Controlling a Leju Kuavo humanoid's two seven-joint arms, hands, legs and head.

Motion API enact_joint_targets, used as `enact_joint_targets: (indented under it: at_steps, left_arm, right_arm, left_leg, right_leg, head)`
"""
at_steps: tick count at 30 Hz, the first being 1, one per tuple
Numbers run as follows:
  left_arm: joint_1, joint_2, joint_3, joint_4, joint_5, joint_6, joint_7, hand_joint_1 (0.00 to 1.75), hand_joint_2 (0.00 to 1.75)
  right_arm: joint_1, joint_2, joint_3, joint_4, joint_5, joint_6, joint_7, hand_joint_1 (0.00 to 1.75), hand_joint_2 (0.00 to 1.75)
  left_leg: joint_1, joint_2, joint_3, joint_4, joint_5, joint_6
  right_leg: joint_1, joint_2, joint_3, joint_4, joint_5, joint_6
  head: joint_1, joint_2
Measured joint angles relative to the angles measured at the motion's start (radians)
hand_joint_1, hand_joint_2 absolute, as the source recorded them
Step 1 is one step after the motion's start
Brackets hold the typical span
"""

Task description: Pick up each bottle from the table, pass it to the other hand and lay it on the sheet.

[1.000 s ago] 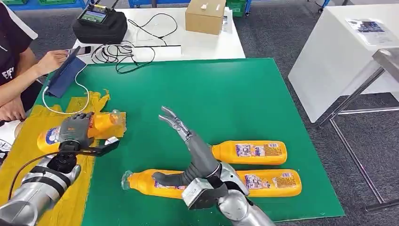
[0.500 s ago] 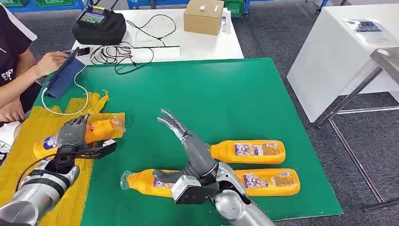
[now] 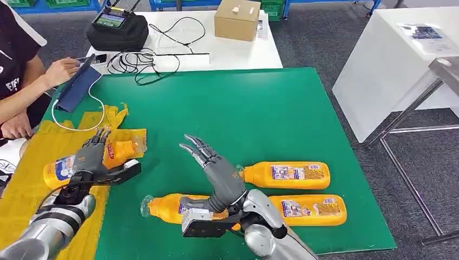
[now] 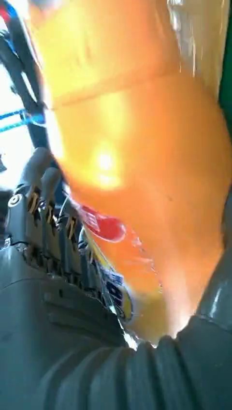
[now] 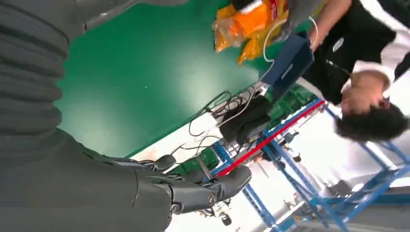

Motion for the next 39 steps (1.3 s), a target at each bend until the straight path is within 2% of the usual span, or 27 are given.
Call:
enact_joint_targets:
  at_steps: [18,23,28,39]
  left_arm:
    - [0.023,-0.021,0.040,-0.029,0.004,0.010,-0.008,0.00,1.75]
    - [0.046,-0.034,0.053,-0.054,0.060,0.073,-0.094,0.00,1.75]
    - [0.095,-0.068,0.060,-0.135,0.121,0.149,-0.170,0.00,1.75]
    - [0.153,-0.121,0.057,-0.260,0.163,0.177,-0.190,0.00,1.75]
  right_arm:
    - [0.000,-0.021,0.017,0.000,0.000,0.000,0.000,0.00,1.75]
    - [-0.001,-0.032,0.032,0.000,-0.013,0.066,-0.011,0.00,1.75]
    - [-0.016,-0.061,0.082,0.021,-0.025,0.135,-0.035,0.00,1.75]
    - [-0.079,-0.087,0.234,0.134,0.002,0.148,-0.011,0.00,1.75]
  left_leg:
    - [0.000,0.000,0.000,0.000,0.000,0.000]
    - [0.000,0.000,0.000,0.000,0.000,0.000]
    - [0.000,-0.001,-0.001,0.000,0.000,0.000]
    - [0.000,0.000,-0.002,0.000,0.000,0.000]
  right_leg:
    - [0.000,0.000,0.000,0.000,0.000,0.000]
    - [0.000,0.000,0.000,0.000,0.000,0.000]
    - [0.000,0.000,0.000,0.000,0.000,0.000]
    - [0.000,0.000,-0.002,0.000,0.000,0.000]
  head:
    - [0.000,0.000]
    - [0.000,0.000]
    - [0.000,0.000]
    - [0.000,0.000]
